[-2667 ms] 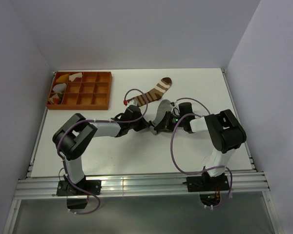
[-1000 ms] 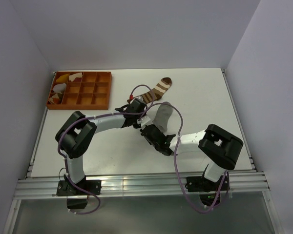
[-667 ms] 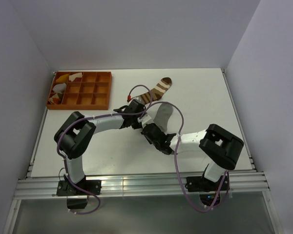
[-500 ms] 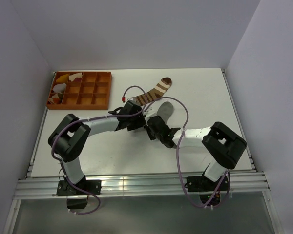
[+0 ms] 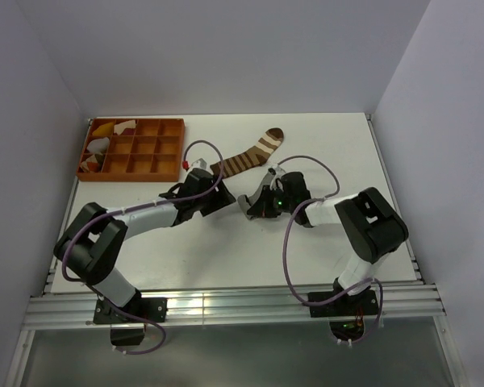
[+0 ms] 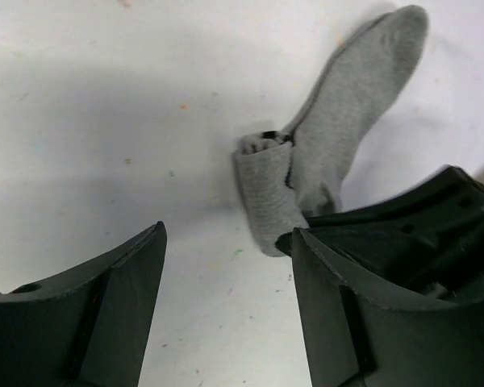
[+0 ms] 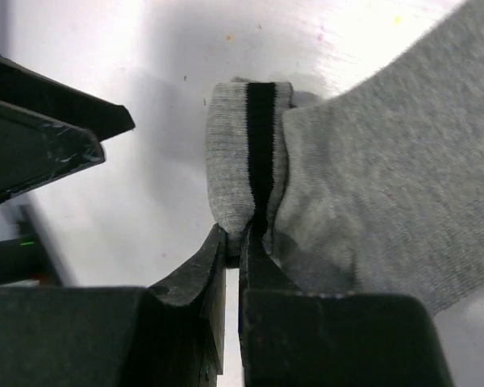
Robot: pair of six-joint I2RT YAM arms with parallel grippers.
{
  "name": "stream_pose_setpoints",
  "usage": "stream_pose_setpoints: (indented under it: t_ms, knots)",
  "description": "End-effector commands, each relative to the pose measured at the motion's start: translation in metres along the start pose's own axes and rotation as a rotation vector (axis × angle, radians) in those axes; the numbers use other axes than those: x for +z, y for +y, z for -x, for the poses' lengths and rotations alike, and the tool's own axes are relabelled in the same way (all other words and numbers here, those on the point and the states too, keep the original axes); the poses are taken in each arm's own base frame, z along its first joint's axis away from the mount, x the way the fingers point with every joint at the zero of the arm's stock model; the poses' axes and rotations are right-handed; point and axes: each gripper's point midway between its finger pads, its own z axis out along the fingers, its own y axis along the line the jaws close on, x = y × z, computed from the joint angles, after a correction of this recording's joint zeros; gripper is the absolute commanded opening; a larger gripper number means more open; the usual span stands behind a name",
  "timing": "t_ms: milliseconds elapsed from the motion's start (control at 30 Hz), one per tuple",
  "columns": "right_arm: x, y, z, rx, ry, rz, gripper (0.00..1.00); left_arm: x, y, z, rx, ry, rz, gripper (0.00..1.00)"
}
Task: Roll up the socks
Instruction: Roll the sock at the center of the board.
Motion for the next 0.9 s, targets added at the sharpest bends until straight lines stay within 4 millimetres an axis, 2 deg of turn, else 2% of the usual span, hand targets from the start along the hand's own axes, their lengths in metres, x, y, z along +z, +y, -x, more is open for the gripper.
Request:
stream_pose_setpoints:
  t_ms: [0, 300, 433, 867]
  knots:
    - [-0.004, 0.004, -0.023, 0.2, 0.094, 0.145, 0.0, 0.003, -0.027, 0.003, -0.002, -0.007, -0.124, 0.68]
    - [-0.012, -0.014, -0.02, 0.41, 0.102, 0.199, 0.0, 0.021, -0.032, -0.01, 0.016, 0.033, -0.137, 0.66]
    - [-0.011, -0.024, -0.022, 0.423, 0.122, 0.163, 0.0, 0.03, -0.033, -0.017, 0.017, 0.054, -0.136, 0.66]
    - [-0.008, -0.032, -0.024, 0.448, 0.15, 0.161, 0.0, 0.051, -0.024, -0.027, 0.006, 0.071, -0.106, 0.63]
